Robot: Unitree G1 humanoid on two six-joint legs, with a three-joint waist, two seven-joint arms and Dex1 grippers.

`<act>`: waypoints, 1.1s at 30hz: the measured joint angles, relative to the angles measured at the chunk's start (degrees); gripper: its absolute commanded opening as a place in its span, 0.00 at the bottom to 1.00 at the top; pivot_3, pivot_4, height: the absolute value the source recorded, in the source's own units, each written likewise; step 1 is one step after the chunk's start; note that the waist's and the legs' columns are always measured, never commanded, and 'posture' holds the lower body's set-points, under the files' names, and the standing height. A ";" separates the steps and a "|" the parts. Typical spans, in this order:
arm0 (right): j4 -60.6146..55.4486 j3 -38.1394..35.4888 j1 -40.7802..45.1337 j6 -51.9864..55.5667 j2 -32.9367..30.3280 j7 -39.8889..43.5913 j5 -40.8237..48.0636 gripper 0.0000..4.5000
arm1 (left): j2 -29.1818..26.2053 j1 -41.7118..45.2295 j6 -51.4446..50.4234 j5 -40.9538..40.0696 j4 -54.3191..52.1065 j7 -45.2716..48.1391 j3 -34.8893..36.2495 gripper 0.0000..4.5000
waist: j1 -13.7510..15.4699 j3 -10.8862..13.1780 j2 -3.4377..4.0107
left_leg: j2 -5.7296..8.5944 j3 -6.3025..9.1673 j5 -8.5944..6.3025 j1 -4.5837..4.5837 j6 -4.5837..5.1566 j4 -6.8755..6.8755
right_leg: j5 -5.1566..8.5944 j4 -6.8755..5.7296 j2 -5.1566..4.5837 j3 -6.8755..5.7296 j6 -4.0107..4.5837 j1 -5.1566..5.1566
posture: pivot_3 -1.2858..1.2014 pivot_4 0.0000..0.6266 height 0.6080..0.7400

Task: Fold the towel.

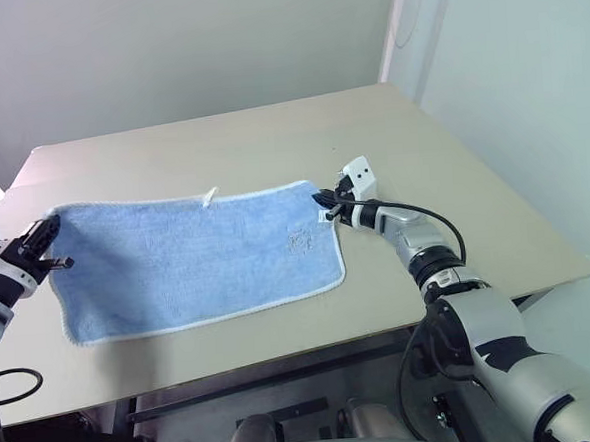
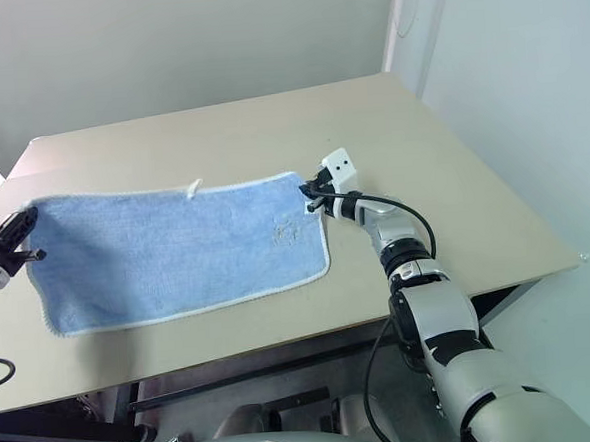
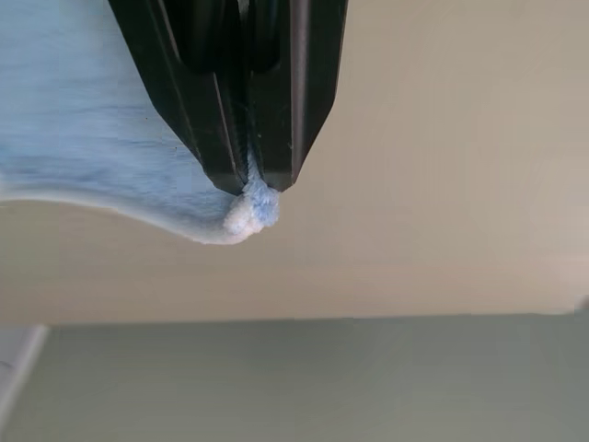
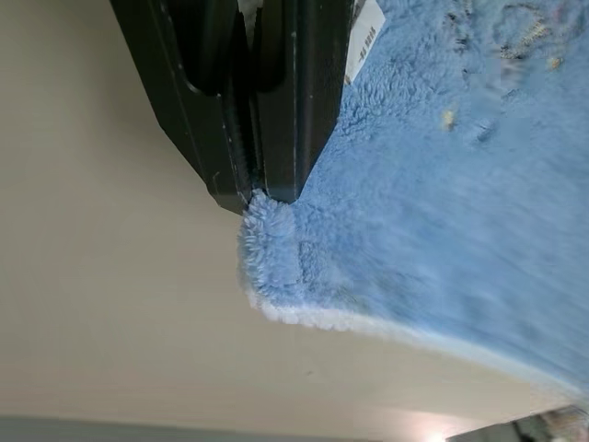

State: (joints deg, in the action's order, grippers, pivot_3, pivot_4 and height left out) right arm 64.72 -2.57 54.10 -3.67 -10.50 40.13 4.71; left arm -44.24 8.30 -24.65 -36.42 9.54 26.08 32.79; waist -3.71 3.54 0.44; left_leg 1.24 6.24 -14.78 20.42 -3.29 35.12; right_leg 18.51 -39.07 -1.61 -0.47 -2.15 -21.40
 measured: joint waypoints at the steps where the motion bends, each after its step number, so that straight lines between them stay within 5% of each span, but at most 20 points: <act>1: 0.64 -0.06 0.22 -0.50 -0.02 -0.54 -0.03 0.00 | 0.24 1.30 0.87 1.08 1.92 0.02 -0.63 0.01 | -0.01 0.00 -0.01 | 0.00 -0.01 0.01 0.02 -0.02 0.00 | -0.01 0.00 -0.02 0.01 -0.01 -0.01 | 0.52 0.00 1.00; 14: 6.03 -1.20 5.57 -5.58 -0.27 -12.35 -1.40 0.00 | 6.27 16.57 17.80 13.66 22.55 -1.79 -7.73 0.01 | -0.09 -0.04 -0.14 | 0.01 -0.05 0.07 0.03 -0.12 0.02 | -0.07 -0.07 -0.04 0.05 -0.11 -0.04 | 0.52 0.00 1.00; 25: 9.63 -2.25 13.85 -12.61 -1.16 -25.52 -4.06 0.00 | 7.47 37.53 36.72 20.22 45.86 -5.26 -10.75 0.01 | 0.17 -0.04 -0.43 | 0.06 -0.16 0.11 0.12 -0.19 0.02 | -0.13 -0.11 -0.10 0.15 -0.21 -0.14 | 0.52 0.00 1.00; 33: 7.85 -2.39 10.78 -25.89 -4.23 -21.82 -4.95 0.00 | 5.50 31.12 44.41 20.03 41.28 2.70 -10.77 0.01 | -0.48 -0.07 -0.49 | 0.03 -0.32 0.10 0.05 -0.18 -0.06 | -0.14 -0.10 -0.09 0.29 -0.21 -0.15 | 0.52 0.00 1.00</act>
State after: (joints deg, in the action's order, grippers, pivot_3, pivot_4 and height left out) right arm 72.57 -4.96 64.88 -29.57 -14.73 18.31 -0.23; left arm -38.73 39.42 19.76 -16.39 50.82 28.79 22.03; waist -4.18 3.48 -0.04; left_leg 1.28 5.92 -14.68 20.47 -3.48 35.05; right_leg 18.38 -39.17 -1.70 -0.18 -2.36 -21.56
